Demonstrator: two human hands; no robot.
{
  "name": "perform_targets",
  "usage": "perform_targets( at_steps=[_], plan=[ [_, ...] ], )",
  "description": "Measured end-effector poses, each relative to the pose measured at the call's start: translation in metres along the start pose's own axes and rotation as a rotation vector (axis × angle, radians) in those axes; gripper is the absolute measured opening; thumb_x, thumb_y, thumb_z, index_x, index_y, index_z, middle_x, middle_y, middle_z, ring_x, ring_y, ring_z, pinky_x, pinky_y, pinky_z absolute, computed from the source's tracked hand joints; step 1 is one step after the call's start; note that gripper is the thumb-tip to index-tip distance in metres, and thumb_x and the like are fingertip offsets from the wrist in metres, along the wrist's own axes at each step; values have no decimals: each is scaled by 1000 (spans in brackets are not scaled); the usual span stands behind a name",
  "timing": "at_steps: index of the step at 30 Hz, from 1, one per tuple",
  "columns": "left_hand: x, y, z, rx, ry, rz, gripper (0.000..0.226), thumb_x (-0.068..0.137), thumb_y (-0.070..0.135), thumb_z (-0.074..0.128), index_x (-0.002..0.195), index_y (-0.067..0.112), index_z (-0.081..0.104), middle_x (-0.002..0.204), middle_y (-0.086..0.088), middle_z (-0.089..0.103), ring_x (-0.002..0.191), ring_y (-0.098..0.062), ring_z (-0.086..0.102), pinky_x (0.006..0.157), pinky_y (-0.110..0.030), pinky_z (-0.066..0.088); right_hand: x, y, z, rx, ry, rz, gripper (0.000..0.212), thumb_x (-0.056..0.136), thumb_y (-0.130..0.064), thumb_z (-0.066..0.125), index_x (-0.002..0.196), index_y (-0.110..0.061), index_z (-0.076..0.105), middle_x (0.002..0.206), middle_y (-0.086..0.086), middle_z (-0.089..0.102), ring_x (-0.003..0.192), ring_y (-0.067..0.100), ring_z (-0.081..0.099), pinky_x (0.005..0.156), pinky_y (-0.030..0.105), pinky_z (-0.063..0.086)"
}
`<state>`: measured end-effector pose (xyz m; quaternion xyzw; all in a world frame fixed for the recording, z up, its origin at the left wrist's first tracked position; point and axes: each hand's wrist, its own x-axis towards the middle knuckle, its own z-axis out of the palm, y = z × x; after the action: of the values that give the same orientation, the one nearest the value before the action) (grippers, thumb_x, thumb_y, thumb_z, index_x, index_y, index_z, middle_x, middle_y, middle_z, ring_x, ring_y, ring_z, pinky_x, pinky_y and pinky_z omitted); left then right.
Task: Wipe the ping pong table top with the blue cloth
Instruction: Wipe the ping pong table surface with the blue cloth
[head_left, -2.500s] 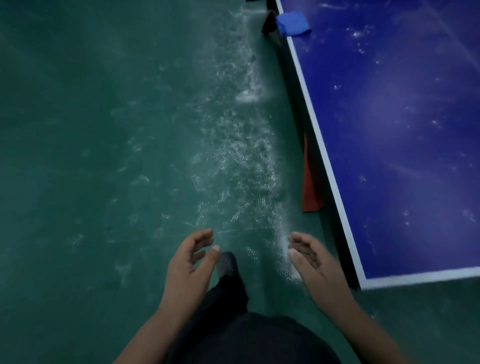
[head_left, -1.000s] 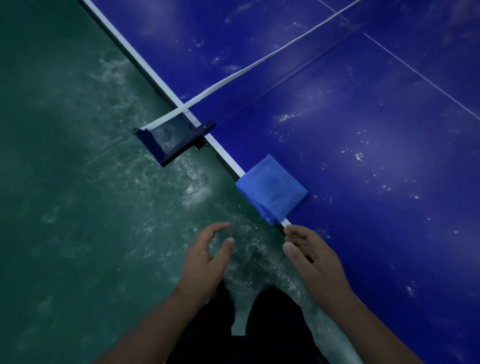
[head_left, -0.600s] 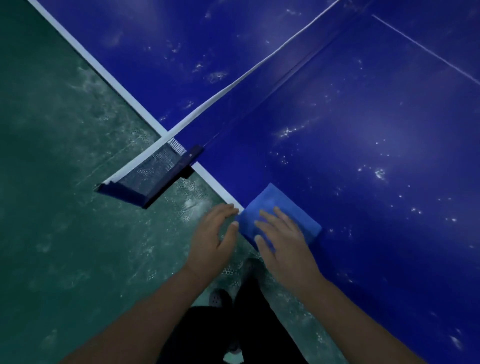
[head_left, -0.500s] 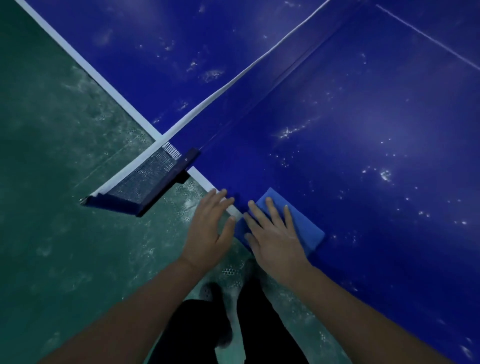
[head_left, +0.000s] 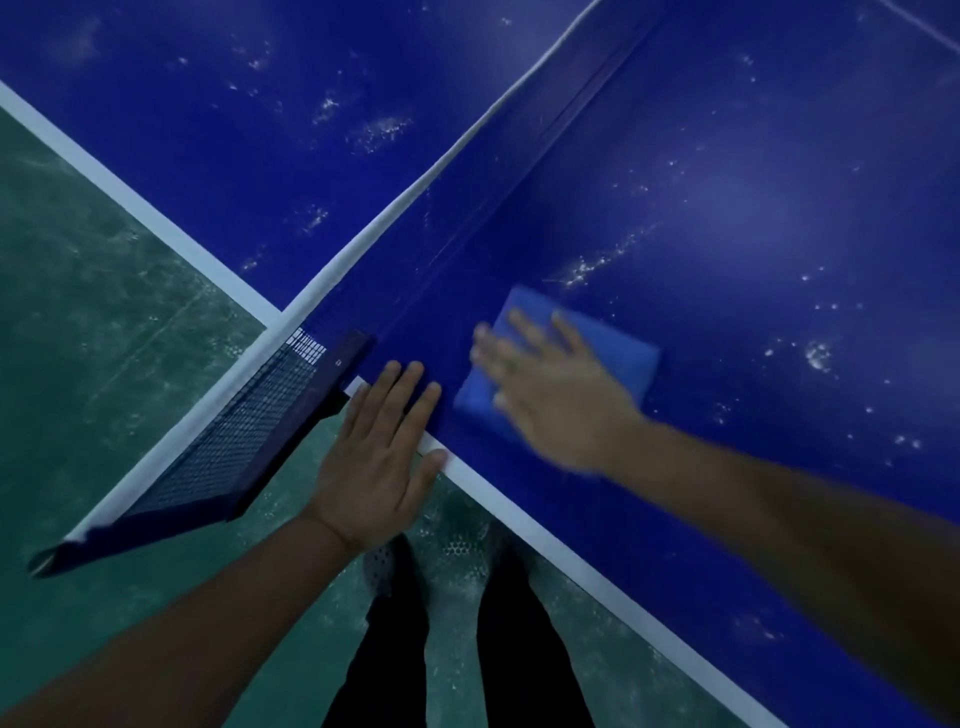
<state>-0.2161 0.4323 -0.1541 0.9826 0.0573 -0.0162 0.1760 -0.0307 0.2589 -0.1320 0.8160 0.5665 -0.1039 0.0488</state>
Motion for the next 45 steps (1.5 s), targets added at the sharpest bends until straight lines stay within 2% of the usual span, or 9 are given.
perform_targets(
  at_steps=[6, 12, 18, 22, 24, 30, 37, 43, 45],
  plan=[
    [0, -2, -3, -28, -29, -11, 63, 104, 48, 27, 155, 11, 27, 165, -9, 15, 153, -22, 1, 123, -38, -5, 28, 81, -11, 188, 135, 791, 56, 108, -39, 18, 159, -18, 18, 167, -2, 14, 154, 28, 6, 123, 56, 5],
    [0, -3, -2, -37, 3, -8, 64, 103, 50, 31, 152, 10, 33, 163, -11, 21, 153, -25, 7, 123, -43, 4, 16, 6, -5, -6, -15, 119, 58, 103, -40, 17, 156, -21, 29, 164, 0, 25, 152, 29, 18, 120, 57, 14],
    [-9, -7, -13, -52, 130, -74, 56, 101, 40, 42, 150, 11, 40, 161, -16, 24, 152, -32, 8, 122, -50, 15, 56, 63, -19, 195, 151, 888, 57, 106, -41, 17, 160, -20, 15, 168, -3, 10, 154, 31, 3, 120, 63, 4],
    [-19, -10, -17, -67, 126, -99, 53, 100, 34, 43, 146, 7, 46, 155, -22, 32, 148, -37, 21, 117, -53, 26, 48, -42, 0, 42, 125, 189, 57, 104, -43, 20, 155, -21, 31, 163, 0, 28, 151, 31, 19, 118, 61, 13],
    [-25, -11, -19, -68, 97, -84, 53, 101, 34, 41, 147, 7, 44, 156, -22, 30, 149, -36, 19, 119, -50, 25, 47, -13, -5, -6, 43, 93, 58, 103, -44, 18, 155, -23, 32, 163, -1, 29, 151, 30, 20, 118, 59, 13],
    [-41, -15, -20, -63, 59, -105, 55, 100, 34, 42, 149, 9, 42, 157, -22, 30, 148, -37, 22, 118, -50, 27, 97, 57, -24, 193, 195, 796, 59, 104, -42, 16, 159, -20, 19, 167, -1, 14, 153, 32, 7, 119, 64, 7],
    [-46, -14, -16, -93, 97, -113, 52, 98, 29, 50, 145, 8, 44, 155, -22, 32, 147, -37, 24, 118, -49, 26, 43, -50, -1, 25, 46, -23, 57, 102, -45, 25, 154, -22, 35, 162, 0, 30, 151, 29, 20, 119, 58, 9],
    [-46, -13, -24, -171, 139, -127, 51, 100, 28, 46, 143, 2, 44, 154, -18, 34, 146, -32, 25, 122, -34, 16, 81, 29, -20, 178, 175, 790, 57, 106, -41, 19, 159, -21, 20, 167, -2, 13, 154, 29, 6, 120, 62, 6],
    [-42, -10, -27, -199, 163, -126, 50, 101, 28, 43, 142, 0, 45, 153, -19, 35, 145, -33, 28, 122, -34, 16, 74, -24, -10, 110, 199, 634, 57, 103, -40, 21, 156, -19, 29, 165, 3, 23, 151, 33, 17, 117, 64, 13]
  ],
)
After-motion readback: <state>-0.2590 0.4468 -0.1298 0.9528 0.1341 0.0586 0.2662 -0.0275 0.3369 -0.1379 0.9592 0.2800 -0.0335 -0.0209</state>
